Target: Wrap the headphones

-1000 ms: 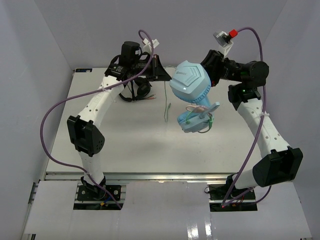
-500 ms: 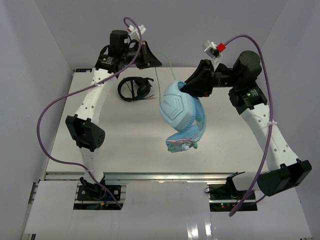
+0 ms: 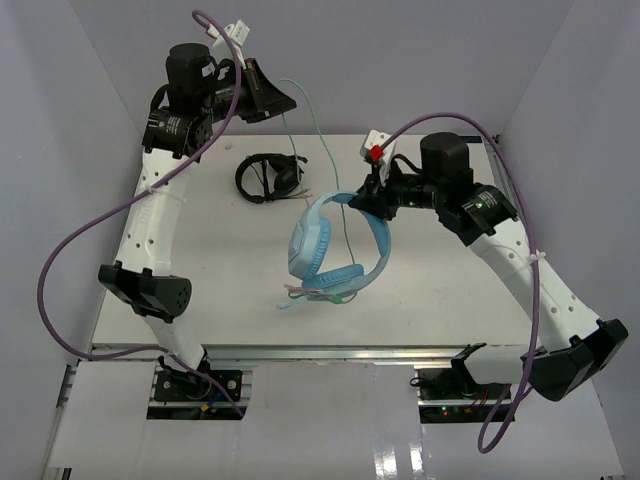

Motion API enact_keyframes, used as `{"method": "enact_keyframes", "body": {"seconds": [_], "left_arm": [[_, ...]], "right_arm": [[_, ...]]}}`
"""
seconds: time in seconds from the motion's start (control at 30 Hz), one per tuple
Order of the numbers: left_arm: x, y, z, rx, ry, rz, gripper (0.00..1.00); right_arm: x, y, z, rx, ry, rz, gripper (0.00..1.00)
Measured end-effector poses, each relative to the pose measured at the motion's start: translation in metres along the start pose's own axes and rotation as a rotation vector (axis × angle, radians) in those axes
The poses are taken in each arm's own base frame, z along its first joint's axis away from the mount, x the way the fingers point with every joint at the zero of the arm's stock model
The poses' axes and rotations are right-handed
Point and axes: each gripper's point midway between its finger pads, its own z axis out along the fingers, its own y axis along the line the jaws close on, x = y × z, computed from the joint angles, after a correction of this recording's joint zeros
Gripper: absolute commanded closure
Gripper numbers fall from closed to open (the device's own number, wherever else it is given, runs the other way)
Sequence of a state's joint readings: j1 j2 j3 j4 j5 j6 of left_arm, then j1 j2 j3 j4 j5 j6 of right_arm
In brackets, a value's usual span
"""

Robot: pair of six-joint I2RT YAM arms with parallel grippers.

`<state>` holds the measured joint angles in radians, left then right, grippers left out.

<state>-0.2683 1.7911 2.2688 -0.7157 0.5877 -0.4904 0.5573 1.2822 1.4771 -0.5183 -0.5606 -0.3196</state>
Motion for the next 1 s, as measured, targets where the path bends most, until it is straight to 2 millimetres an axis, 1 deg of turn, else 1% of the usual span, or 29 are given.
{"method": "enact_keyframes", "body": {"seconds": [0.1,0.23,0.4,0.57,0.63,0.77,0.9,1.0], "left_arm": [[0.0,-0.016,-0.009,0.023,-0.008,0.016,1.0],[0.015,-0.023,-0.014,0.011,0.021,0.022,1.0],[0.034,-0.02,-0.012,-0.024,0.065,0.027,1.0],[0.038,-0.012,-0.014,-0.072,0.071,0.036,1.0],[0.039,-0.011,-0.015,-0.084,0.076,0.042,1.0],[0.044,-0.013,-0.017,-0.093,0.088,0.053,1.0],[0.049,-0.02,-0.016,-0.077,0.104,0.062,1.0],[0.057,-0.028,-0.015,-0.058,0.127,0.067,1.0]], "right_arm": [[0.017,-0.007,0.004,0.071,0.068,-0.028,0.92],[0.028,-0.027,0.003,0.206,0.132,-0.078,0.92],[0.048,-0.054,-0.005,0.375,0.23,-0.123,0.92],[0.076,-0.074,-0.014,0.502,0.342,-0.164,0.92],[0.085,-0.08,-0.018,0.539,0.382,-0.183,0.92],[0.089,-0.093,-0.019,0.594,0.424,-0.227,0.92],[0.09,-0.105,-0.019,0.644,0.455,-0.272,0.92],[0.091,-0.118,-0.017,0.7,0.484,-0.314,0.92]]}}
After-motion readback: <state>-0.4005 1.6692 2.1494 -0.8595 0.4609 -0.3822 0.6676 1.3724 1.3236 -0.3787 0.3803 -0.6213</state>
